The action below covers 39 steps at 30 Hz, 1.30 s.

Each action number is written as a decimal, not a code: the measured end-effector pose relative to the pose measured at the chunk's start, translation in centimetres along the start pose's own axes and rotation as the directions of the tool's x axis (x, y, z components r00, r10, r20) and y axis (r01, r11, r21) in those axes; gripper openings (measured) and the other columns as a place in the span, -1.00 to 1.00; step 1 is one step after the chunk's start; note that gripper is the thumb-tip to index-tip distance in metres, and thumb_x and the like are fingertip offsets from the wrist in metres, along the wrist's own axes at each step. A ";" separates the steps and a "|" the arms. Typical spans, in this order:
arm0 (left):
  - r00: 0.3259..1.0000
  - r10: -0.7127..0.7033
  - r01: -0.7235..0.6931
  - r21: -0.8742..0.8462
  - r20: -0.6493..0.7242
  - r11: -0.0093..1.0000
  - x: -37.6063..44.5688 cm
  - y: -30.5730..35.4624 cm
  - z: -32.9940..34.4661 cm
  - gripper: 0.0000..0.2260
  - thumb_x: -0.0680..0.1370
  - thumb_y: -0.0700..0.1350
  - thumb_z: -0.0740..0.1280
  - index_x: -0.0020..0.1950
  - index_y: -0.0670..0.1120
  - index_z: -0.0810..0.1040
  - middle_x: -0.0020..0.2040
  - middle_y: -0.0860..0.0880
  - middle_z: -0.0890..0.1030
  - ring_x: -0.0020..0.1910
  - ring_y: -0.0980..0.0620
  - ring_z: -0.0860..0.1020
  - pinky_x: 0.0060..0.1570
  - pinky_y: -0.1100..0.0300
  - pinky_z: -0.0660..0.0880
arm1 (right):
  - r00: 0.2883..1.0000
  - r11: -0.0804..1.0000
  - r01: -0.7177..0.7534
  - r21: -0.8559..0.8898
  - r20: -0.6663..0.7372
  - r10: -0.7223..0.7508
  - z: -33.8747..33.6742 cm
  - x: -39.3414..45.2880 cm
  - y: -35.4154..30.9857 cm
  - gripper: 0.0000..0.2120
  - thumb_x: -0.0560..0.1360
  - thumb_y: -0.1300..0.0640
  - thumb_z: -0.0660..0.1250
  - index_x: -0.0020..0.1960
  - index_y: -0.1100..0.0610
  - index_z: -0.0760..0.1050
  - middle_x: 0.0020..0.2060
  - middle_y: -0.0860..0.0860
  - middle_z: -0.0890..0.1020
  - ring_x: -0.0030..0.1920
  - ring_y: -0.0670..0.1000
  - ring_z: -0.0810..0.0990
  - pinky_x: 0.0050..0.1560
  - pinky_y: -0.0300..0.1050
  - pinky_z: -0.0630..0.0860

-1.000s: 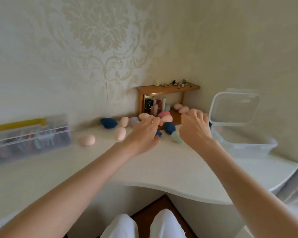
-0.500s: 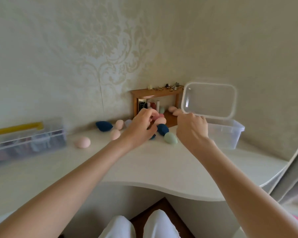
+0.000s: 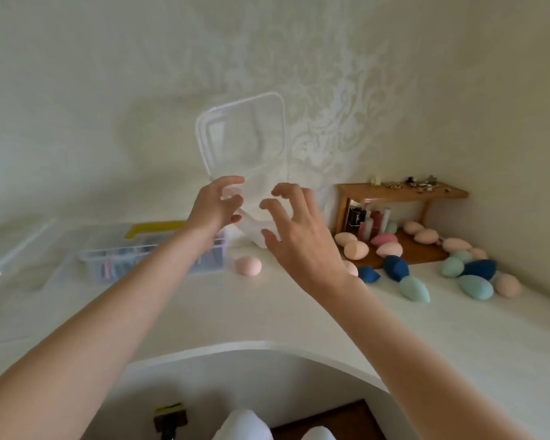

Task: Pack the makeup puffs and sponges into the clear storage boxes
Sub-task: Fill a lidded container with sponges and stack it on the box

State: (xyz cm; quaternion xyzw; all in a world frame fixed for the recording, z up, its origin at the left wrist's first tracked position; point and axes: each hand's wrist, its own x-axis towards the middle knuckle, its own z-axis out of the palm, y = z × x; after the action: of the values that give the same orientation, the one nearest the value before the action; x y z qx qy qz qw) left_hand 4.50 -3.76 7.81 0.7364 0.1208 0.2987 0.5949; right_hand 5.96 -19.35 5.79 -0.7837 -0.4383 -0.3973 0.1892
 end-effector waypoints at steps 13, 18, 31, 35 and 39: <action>0.988 0.134 -0.117 0.199 -0.072 0.973 3.5 -1.4 -2.5 -0.65 0.50 -0.30 0.21 0.21 0.01 0.51 0.12 -0.03 0.50 -0.14 -0.03 0.48 -0.26 0.27 0.51 | 0.636 0.937 -0.320 0.141 0.765 0.102 8.8 -2.3 1.6 -0.66 0.59 0.06 0.17 0.35 -0.02 0.41 0.40 0.10 0.26 0.38 0.16 0.26 0.37 -0.01 0.21; 0.989 0.143 -0.129 0.300 -0.025 0.945 3.0 -2.0 -2.2 -0.62 0.52 -0.29 0.17 0.28 0.00 0.47 0.17 -0.02 0.53 -0.20 -0.02 0.51 -0.18 0.20 0.51 | 0.708 0.979 -0.183 -0.095 0.678 0.198 7.6 -3.0 6.8 -0.74 0.55 0.03 0.22 0.23 -0.05 0.47 0.25 0.06 0.38 0.30 0.11 0.33 0.30 -0.01 0.29; 0.978 0.025 -0.111 0.417 0.207 0.902 0.8 -4.2 -0.5 -0.70 0.54 -0.25 0.19 0.22 -0.02 0.53 0.17 -0.07 0.59 -0.06 -0.12 0.56 -0.26 0.35 0.44 | 0.684 0.812 -0.583 0.034 0.559 0.468 5.0 -2.9 12.3 -0.64 0.57 0.20 0.18 0.35 0.06 0.41 0.19 0.13 0.55 0.09 0.09 0.54 0.02 -0.15 0.50; 0.971 -0.004 -0.123 0.516 0.237 0.847 0.3 -6.3 0.2 -0.73 0.57 -0.21 0.24 0.26 -0.07 0.51 0.26 -0.07 0.54 -0.04 -0.07 0.56 -0.34 0.51 0.40 | 0.685 0.681 -0.713 0.166 0.374 0.625 2.9 -1.7 12.0 -0.72 0.57 0.09 0.22 0.26 0.11 0.39 -0.05 0.07 0.56 -0.19 -0.02 0.44 -0.29 -0.25 0.28; 0.971 -0.051 -0.131 0.693 0.235 0.709 0.2 -6.8 0.3 -0.73 0.56 -0.20 0.22 0.25 -0.09 0.49 0.14 -0.13 0.59 -0.07 -0.14 0.62 -0.24 0.32 0.48 | 0.607 0.528 -0.776 0.345 0.187 0.772 1.3 -0.2 10.3 -0.69 0.50 0.08 0.29 0.17 0.17 0.31 -0.11 0.09 0.56 -0.28 -0.01 0.49 -0.39 -0.23 0.28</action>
State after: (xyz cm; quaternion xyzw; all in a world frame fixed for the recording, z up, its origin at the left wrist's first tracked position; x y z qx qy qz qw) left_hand 6.01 -2.12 1.37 0.9398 0.1378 0.1531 0.2727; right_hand 15.08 -24.20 5.38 -0.8434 -0.1164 -0.1715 0.4957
